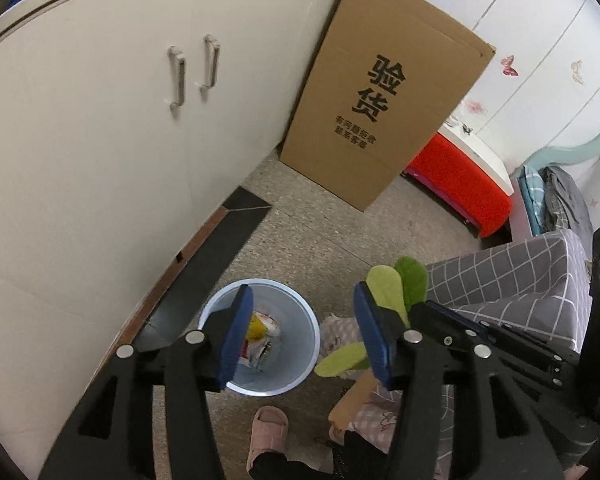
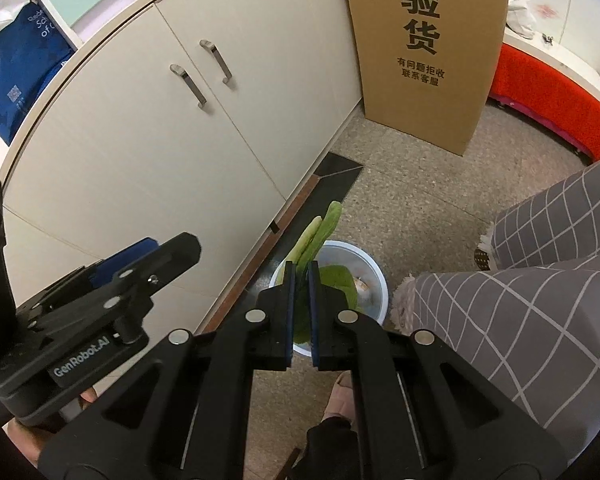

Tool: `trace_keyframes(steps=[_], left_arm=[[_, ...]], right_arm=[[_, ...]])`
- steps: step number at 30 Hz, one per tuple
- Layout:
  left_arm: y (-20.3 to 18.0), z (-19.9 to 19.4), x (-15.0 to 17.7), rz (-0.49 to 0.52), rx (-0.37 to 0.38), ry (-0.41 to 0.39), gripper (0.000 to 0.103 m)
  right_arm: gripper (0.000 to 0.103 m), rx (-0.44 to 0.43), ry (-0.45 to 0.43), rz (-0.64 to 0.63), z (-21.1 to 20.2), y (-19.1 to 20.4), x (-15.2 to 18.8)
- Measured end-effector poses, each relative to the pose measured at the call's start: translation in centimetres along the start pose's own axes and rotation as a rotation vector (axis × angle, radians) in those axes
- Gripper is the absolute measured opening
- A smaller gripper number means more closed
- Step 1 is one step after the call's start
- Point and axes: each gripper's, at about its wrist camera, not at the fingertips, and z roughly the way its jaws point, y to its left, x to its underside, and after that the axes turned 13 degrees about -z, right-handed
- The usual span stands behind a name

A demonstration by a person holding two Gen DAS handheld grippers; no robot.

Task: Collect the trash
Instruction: 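Carry both to the bin while the left tool opens to drop the newspaper, then open the right tool to drop the green leaves into the bin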

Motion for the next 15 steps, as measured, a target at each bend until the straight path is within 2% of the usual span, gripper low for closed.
trace_keyframes(steps=[4, 7, 8, 10, 11, 12, 15], left_arm=[[0.7, -0.7, -0.3, -0.011, -0.019, -0.016, 0.057], [1.4, -1.2, -0.6, -0.029, -0.038, -0.033, 0.06], [1.7, -1.4, -0.7, -0.037, -0.048, -0.041, 0.061], [2.3, -2.0, -1.0, -0.057, -0.067, -0.063, 0.061], [2.6, -2.3, -1.1, -0.063, -0.069, -0.066, 0.061], [2.7, -2.6, -1.1, -0.067, -0.076, -0.073, 0.061], [2.5, -3.7, -1.2, -0.062, -0.083, -0.1, 0.062]], right_arm=[[0.007, -0.006, -0.014, 0.005, 0.0, 0.4, -0.3], [0.008, -0.024, -0.057, 0.017, -0.2, 0.5, -0.6], [0.014, -0.041, -0.071, 0.021, -0.1, 0.5, -0.8], [0.033, -0.015, -0.082, 0.023, -0.2, 0.6, -0.9], [0.056, 0.002, -0.09, 0.028, -0.5, 0.6, -0.9], [0.061, 0.015, -0.111, 0.038, -1.0, 0.5, -0.9], [0.061, 0.019, -0.13, 0.056, -2.4, 0.4, -0.8]])
